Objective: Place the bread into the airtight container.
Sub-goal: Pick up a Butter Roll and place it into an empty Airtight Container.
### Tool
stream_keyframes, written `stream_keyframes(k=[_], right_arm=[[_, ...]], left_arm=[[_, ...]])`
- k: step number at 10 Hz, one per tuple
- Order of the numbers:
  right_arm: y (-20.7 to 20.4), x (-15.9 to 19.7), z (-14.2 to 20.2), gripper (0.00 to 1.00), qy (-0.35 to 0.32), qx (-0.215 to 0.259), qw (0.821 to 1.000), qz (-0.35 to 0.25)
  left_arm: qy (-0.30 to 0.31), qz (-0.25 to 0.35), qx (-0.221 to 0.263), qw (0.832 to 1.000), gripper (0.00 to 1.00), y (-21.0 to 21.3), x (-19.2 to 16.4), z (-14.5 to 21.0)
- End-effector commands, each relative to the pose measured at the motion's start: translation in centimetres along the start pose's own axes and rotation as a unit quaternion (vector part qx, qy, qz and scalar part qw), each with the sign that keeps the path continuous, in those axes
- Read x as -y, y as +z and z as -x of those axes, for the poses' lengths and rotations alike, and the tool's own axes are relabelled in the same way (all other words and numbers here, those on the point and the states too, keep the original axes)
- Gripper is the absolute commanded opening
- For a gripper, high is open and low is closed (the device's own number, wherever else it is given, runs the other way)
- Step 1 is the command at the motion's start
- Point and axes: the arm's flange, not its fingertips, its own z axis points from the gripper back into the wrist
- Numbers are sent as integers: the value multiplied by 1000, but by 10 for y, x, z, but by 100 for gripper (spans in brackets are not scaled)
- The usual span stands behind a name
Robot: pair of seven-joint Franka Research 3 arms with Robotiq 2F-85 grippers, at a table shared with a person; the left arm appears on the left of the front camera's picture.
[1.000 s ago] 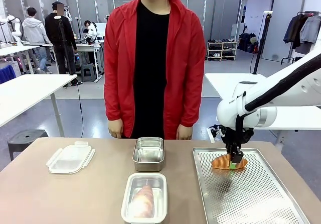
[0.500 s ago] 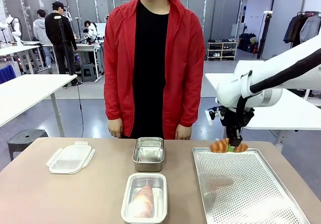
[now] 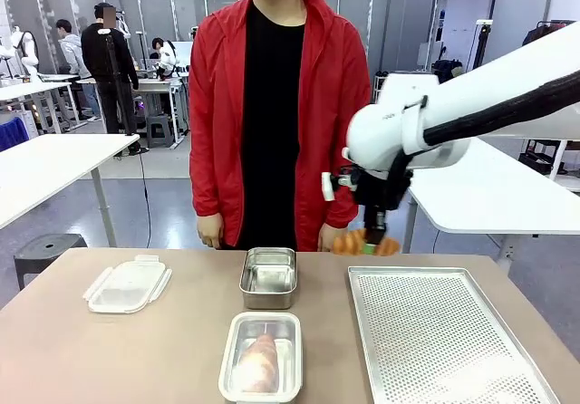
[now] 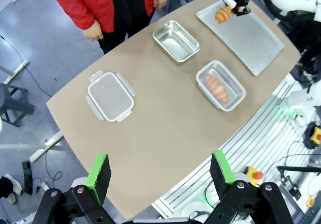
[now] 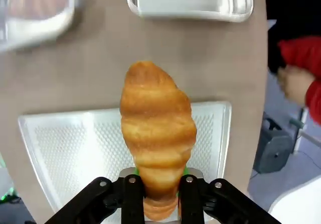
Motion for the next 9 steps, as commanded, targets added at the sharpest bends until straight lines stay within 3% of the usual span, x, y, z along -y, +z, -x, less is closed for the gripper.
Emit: stream_keyframes(k=[1,5,7,9], right_arm=[[-8,14,-51,24,-42,9,999,13],[-42,17,-136,24,-60,4,998,4],[-52,22,-150,24,-82,15,997,-1],[-58,14,-142,24,-59,18,998,-3]], left_arm=[[-1,5,6,1000,100,2,1,-2],[-1,5,6,1000,100,2,1,-2],[-1,5,6,1000,100,2,1,-2],[-1,5,6,1000,100,2,1,-2]])
